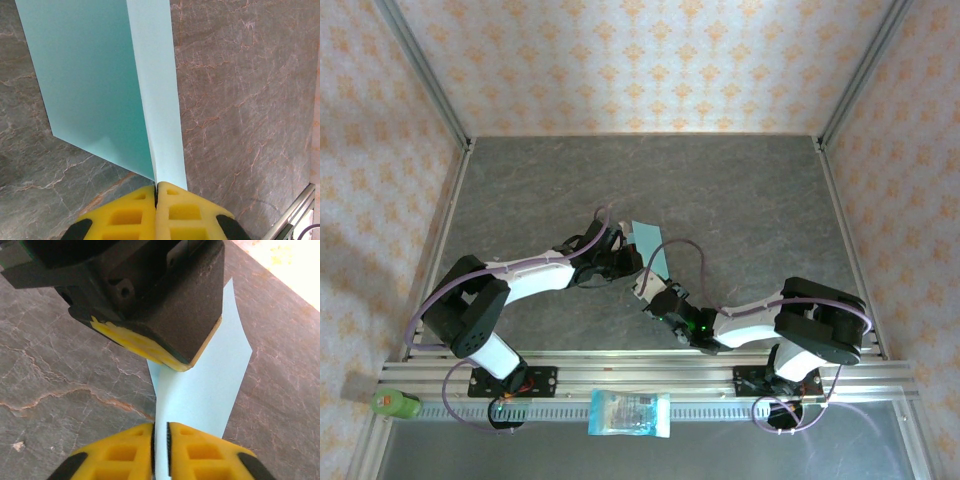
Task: Fold a paper plane with a square sheet of paper (pick it up from the middle)
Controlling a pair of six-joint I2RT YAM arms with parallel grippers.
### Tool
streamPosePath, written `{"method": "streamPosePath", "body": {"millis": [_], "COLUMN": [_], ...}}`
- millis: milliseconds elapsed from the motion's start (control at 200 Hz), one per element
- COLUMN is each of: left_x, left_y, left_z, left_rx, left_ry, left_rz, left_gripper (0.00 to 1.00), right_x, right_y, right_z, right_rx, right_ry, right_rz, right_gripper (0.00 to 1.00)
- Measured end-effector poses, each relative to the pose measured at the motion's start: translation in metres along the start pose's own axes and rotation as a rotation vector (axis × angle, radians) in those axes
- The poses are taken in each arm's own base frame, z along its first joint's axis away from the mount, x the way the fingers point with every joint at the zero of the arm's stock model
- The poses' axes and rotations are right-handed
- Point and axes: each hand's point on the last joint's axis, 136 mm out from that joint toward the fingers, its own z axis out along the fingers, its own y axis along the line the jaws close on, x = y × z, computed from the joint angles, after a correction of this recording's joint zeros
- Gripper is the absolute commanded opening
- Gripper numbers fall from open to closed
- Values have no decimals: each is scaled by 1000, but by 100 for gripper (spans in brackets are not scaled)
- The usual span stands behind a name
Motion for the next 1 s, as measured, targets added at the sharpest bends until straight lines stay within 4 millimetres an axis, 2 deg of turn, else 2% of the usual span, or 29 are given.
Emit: {"method": "streamPosePath", "body": {"millis": [95, 180, 240, 365, 430, 520, 611, 696, 826, 901, 1001], "left_x": [0, 0, 0, -3, -10, -23, -33, -37, -35, -34, -32], "left_y": [0, 0, 0, -1, -5, -7, -2, 8, 16, 16, 16], "left_z": [0, 0, 0, -5, -13, -30, -44, -54, -56, -55, -52], "left_rx": [0, 0, 0, 0, 8, 17, 18, 6, -4, -1, 1], "left_ry": [0, 0, 1, -17, -47, -110, -165, -201, -202, -198, -184], "left_rz": [0, 0, 0, 0, -1, -10, -29, -51, -68, -63, -56], "left_gripper": [2, 10, 20, 50, 58, 63, 62, 51, 28, 21, 17], "right_x": [0, -3, -5, -6, -4, -2, -4, -12, -23, -19, -5], "right_y": [1, 3, 4, 10, 16, 22, 26, 34, 44, 45, 47], "right_z": [0, -2, -3, -6, -8, -5, -2, -3, -7, -6, -3], "right_rx": [-7, -24, -36, -86, -135, -225, -316, -417, -578, -638, -685], "right_ry": [-1, -9, -14, -12, 7, 51, 93, 125, 171, 214, 286], "right_rz": [4, 14, 23, 65, 109, 219, 342, 450, 605, 677, 751], "right_gripper": [1, 0, 0, 0, 0, 0, 0, 0, 0, 0, 0]}}
